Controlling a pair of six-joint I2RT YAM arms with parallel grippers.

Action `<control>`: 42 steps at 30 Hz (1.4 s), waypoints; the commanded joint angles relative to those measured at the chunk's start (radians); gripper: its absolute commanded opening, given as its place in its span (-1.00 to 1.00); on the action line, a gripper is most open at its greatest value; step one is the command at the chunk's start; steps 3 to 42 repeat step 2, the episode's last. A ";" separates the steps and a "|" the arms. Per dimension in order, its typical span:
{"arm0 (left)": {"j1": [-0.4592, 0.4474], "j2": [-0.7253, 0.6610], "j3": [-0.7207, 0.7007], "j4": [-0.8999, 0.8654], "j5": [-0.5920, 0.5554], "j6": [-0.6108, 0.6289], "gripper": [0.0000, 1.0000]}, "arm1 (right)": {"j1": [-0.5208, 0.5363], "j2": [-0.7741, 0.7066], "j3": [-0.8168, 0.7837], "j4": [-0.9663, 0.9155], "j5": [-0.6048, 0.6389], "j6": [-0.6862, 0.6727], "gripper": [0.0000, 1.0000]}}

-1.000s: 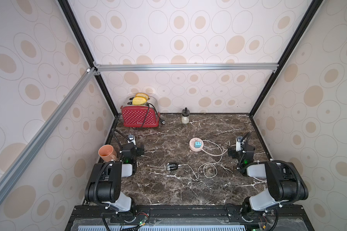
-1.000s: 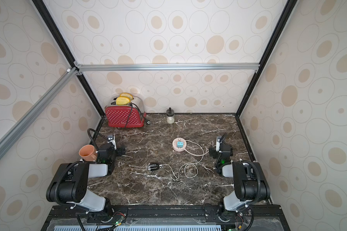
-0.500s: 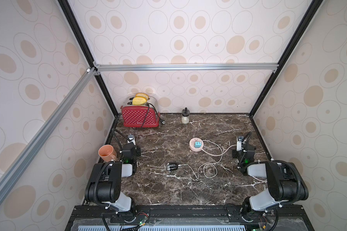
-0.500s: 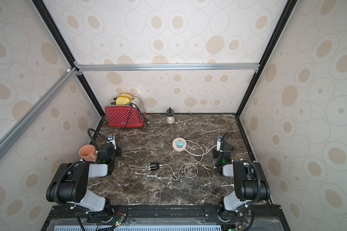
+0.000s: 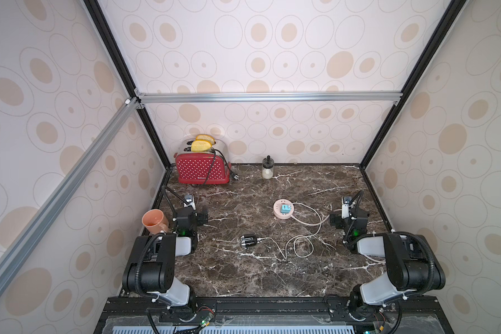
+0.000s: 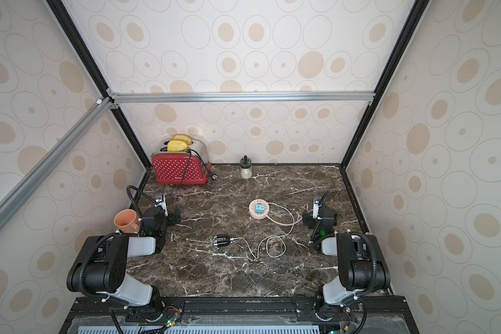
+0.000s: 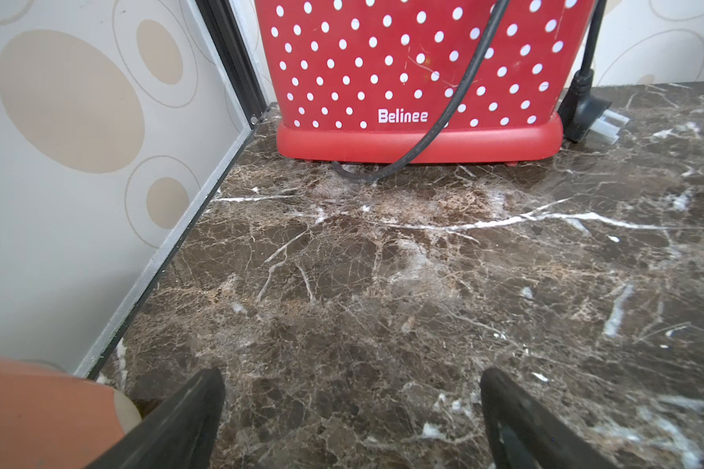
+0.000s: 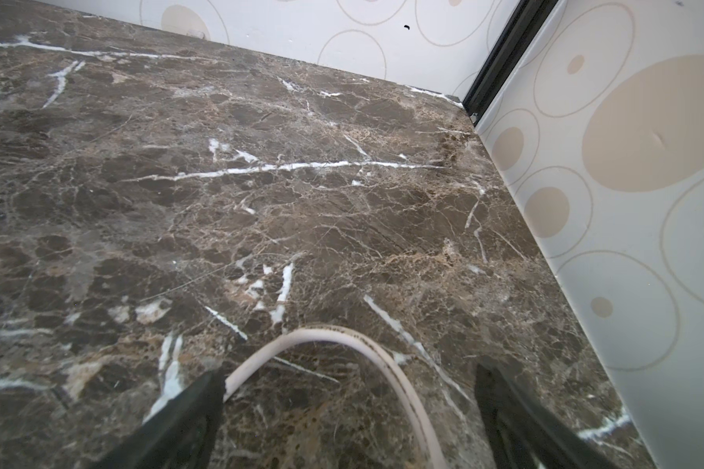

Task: Charge the electric shaver
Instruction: Reset both arms

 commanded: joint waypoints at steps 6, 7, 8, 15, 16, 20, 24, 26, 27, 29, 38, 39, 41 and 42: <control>-0.006 0.002 0.013 0.028 -0.013 0.001 0.98 | -0.006 -0.002 0.015 0.004 -0.008 -0.003 1.00; -0.006 0.002 0.013 0.028 -0.013 0.001 0.98 | -0.006 -0.002 0.015 0.004 -0.008 -0.003 1.00; -0.006 0.002 0.013 0.028 -0.013 0.001 0.98 | -0.006 -0.002 0.015 0.004 -0.008 -0.003 1.00; -0.006 0.002 0.013 0.028 -0.013 0.001 0.98 | -0.006 -0.002 0.015 0.004 -0.008 -0.003 1.00; -0.006 0.002 0.013 0.028 -0.013 0.001 0.98 | -0.006 -0.002 0.015 0.004 -0.008 -0.003 1.00; -0.006 0.002 0.013 0.028 -0.013 0.001 0.98 | -0.006 -0.002 0.015 0.004 -0.008 -0.003 1.00; -0.006 0.002 0.013 0.028 -0.013 0.001 0.98 | -0.006 -0.002 0.015 0.004 -0.008 -0.003 1.00; -0.006 0.002 0.013 0.028 -0.013 0.001 0.98 | -0.006 -0.002 0.015 0.004 -0.008 -0.003 1.00; -0.006 0.002 0.013 0.028 -0.013 0.001 0.98 | -0.006 -0.002 0.015 0.004 -0.008 -0.003 1.00; -0.006 0.002 0.013 0.028 -0.013 0.001 0.98 | -0.006 -0.002 0.015 0.004 -0.008 -0.003 1.00; -0.006 0.002 0.013 0.028 -0.013 0.001 0.98 | -0.006 -0.002 0.015 0.004 -0.008 -0.003 1.00; -0.006 0.002 0.013 0.028 -0.013 0.001 0.98 | -0.006 -0.002 0.015 0.004 -0.008 -0.003 1.00; -0.006 0.002 0.013 0.028 -0.013 0.001 0.98 | -0.006 -0.002 0.015 0.004 -0.008 -0.003 1.00; -0.006 0.002 0.013 0.028 -0.013 0.001 0.98 | -0.006 -0.002 0.015 0.004 -0.008 -0.003 1.00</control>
